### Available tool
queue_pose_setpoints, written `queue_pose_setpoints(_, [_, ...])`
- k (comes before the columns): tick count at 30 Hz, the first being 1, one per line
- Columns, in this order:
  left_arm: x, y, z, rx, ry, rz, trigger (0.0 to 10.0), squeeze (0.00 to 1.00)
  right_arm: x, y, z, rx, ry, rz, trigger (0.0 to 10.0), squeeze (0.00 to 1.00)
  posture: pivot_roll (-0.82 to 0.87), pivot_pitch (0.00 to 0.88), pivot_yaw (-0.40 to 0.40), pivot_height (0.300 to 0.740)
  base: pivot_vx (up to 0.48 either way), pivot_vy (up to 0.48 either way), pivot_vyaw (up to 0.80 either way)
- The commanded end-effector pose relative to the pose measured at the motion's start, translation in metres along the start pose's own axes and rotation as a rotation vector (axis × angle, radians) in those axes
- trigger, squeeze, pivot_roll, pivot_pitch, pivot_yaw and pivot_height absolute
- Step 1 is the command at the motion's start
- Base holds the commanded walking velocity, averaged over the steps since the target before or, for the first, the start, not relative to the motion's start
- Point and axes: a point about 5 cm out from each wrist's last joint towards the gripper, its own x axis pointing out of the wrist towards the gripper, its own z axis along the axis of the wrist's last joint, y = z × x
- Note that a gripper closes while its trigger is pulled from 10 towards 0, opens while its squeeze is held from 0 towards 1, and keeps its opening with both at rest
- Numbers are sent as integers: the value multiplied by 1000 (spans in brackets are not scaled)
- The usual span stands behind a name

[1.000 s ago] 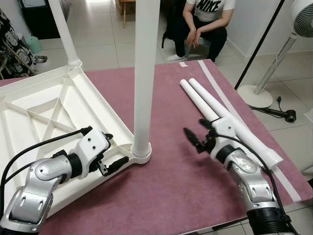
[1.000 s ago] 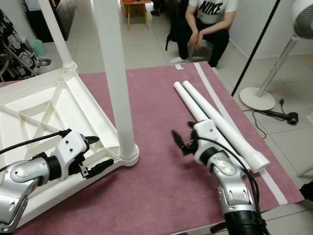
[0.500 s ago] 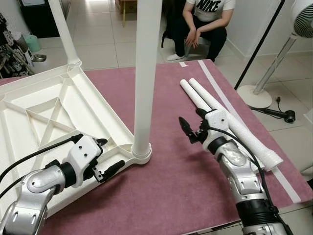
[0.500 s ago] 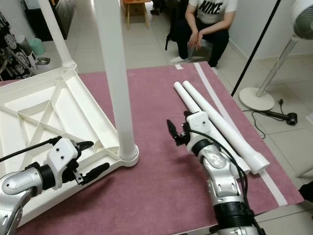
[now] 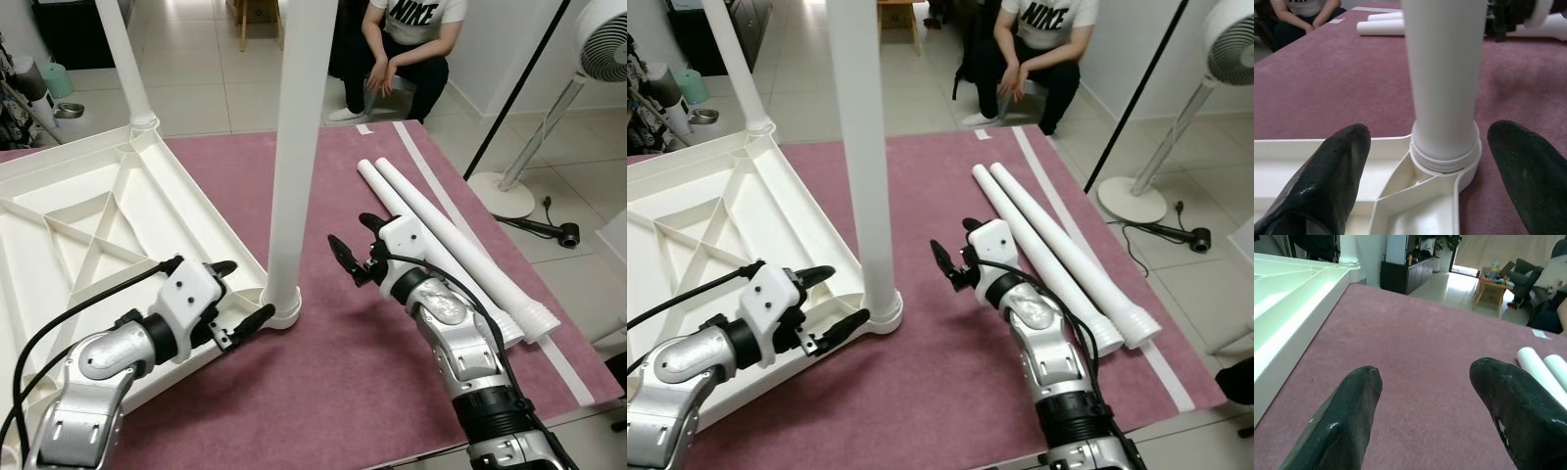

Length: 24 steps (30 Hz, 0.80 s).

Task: Building children table

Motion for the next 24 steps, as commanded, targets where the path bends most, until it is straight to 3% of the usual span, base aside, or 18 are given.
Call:
queue_pose_setpoints(1, [-2,9,-5,9,28,217,10000,0,0,-1,-1,-3,0,5,10000,0,73,0,6,740,0,0,0])
queue_pose_setpoints(9, [-9,11,-14,66,94,187,10000,0,-2,-2,-3,-7,4,2,10000,0,77,0,10,740,0,0,0])
queue_pose_setpoints(12, [-16,9,-18,99,141,113,10000,0,-2,0,-5,-6,5,6,10000,0,81,0,14,740,0,0,0])
queue_pose_setpoints(18, [-21,5,-22,113,178,43,10000,0,-1,1,-5,-5,3,9,10000,0,82,0,17,740,0,0,0])
queue_pose_setpoints(24, [-22,11,-24,123,199,25,10000,0,1,3,-6,-5,1,15,10000,0,84,0,17,740,0,0,0])
